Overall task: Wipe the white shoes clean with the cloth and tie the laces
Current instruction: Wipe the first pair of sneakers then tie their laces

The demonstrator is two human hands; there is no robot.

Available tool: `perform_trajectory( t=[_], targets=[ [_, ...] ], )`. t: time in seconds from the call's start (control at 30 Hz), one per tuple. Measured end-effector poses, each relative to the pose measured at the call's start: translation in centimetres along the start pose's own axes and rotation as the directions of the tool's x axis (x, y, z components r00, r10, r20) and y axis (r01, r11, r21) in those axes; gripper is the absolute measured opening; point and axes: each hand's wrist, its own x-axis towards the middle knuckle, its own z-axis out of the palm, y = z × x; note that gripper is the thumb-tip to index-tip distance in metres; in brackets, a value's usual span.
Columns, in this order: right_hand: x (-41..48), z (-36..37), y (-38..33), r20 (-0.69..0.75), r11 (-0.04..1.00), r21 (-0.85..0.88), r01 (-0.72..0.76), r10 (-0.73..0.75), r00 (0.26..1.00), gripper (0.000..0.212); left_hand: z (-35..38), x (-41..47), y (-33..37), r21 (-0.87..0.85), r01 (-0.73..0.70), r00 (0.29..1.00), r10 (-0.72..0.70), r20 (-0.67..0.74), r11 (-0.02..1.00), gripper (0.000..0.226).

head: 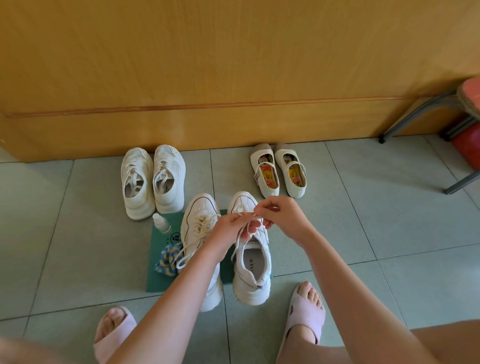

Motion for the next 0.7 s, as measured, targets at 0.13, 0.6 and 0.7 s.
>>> perform_trajectory(
  t=[0.13,0.6,0.7],
  targets=[
    [-0.7,-0.1,0.2,-0.083,0.955,0.291,-0.048,0.076,0.994,0.003,-0.2,0.2,-0.1,-0.222,0.102,0.994,-0.092,0.053,0.970,0.024],
    [-0.4,-0.1,1.4,0.150,0.972,0.016,-0.233,0.228,0.962,0.014,-0.2,0.0,-0.3,-0.187,0.040,0.996,-0.055,-0.073,0.981,0.023],
    [-0.6,0.9,1.9,0.148,0.973,-0.041,-0.227,0.230,0.962,0.017,-0.1,-0.3,-0.2,-0.011,-0.043,0.991,0.041,-0.128,0.999,0.019]
  ],
)
